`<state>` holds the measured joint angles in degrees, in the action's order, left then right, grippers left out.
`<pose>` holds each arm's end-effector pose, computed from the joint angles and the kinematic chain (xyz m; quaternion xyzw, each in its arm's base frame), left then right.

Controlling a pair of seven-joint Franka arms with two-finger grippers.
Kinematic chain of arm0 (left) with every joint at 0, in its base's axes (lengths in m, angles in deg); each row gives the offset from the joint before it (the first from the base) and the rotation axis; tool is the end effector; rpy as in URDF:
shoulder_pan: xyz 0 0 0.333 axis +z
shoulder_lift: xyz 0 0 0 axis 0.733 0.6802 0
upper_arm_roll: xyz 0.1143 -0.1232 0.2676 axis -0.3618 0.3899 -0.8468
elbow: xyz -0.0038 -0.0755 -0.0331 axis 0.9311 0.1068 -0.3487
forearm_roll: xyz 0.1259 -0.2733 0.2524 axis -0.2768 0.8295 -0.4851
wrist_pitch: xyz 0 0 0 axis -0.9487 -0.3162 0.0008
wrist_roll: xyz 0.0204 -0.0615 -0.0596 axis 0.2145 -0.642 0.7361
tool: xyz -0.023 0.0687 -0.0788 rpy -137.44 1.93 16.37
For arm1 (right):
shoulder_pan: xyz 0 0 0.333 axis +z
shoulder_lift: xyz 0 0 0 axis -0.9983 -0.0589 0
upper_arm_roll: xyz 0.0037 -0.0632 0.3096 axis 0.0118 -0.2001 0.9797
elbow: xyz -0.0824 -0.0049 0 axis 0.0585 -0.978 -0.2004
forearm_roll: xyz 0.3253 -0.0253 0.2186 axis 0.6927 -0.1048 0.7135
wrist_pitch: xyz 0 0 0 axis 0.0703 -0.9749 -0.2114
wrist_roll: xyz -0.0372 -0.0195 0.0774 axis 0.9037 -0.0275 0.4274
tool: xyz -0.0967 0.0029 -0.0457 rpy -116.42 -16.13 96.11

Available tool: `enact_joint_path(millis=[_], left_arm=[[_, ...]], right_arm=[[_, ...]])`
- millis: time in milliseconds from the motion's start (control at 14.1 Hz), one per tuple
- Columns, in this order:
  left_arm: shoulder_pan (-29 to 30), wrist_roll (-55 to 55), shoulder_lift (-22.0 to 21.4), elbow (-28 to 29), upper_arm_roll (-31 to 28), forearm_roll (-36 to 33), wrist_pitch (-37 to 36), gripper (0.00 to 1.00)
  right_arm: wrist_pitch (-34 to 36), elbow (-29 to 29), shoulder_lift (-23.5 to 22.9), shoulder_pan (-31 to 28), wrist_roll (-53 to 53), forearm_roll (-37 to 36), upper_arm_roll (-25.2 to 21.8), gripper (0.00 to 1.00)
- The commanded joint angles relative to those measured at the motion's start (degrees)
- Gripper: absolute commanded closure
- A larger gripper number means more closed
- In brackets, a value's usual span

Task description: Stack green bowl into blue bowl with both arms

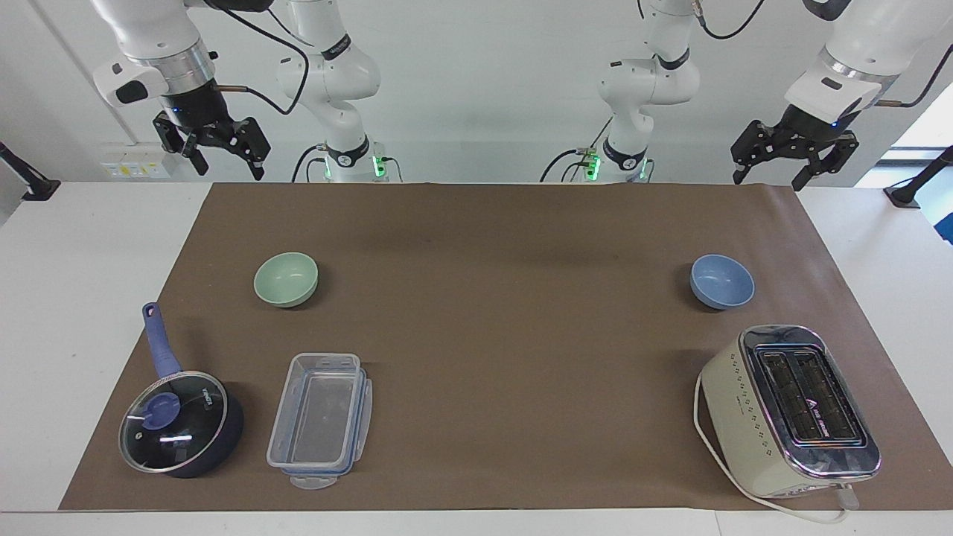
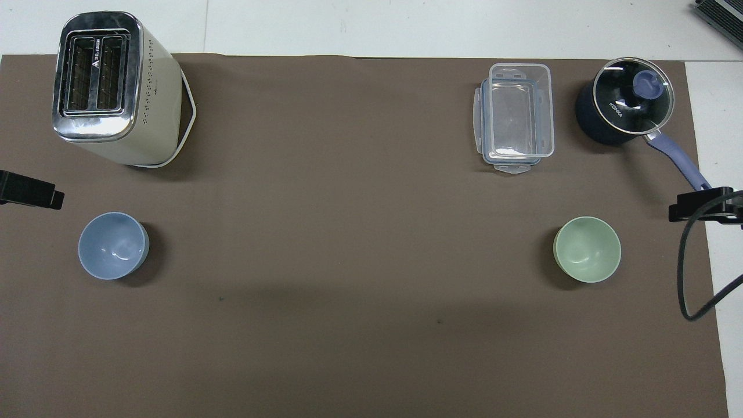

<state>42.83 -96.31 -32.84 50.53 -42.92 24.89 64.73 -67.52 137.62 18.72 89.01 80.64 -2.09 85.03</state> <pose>0.5374 -0.0249 0.6696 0.9948 -0.1012 -0.0007 0.0128 0.5118 -0.0280 0.6528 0.9978 -0.0657 0.0111 0.0044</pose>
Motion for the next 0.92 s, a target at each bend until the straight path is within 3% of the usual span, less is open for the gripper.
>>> enact_joint_path(millis=[0,852], left_arm=[[-0.7,0.4,-1.3,1.5,-0.4,0.1,-0.1,0.00],[-1.1,1.0,-1.3,1.5,-0.4,0.2,-0.2,0.00]], right_arm=[[0.3,0.1,0.3,-0.8,1.3,0.1,0.4,0.00],[0.3,0.1,0.3,-0.8,1.2,0.1,0.4,0.00]])
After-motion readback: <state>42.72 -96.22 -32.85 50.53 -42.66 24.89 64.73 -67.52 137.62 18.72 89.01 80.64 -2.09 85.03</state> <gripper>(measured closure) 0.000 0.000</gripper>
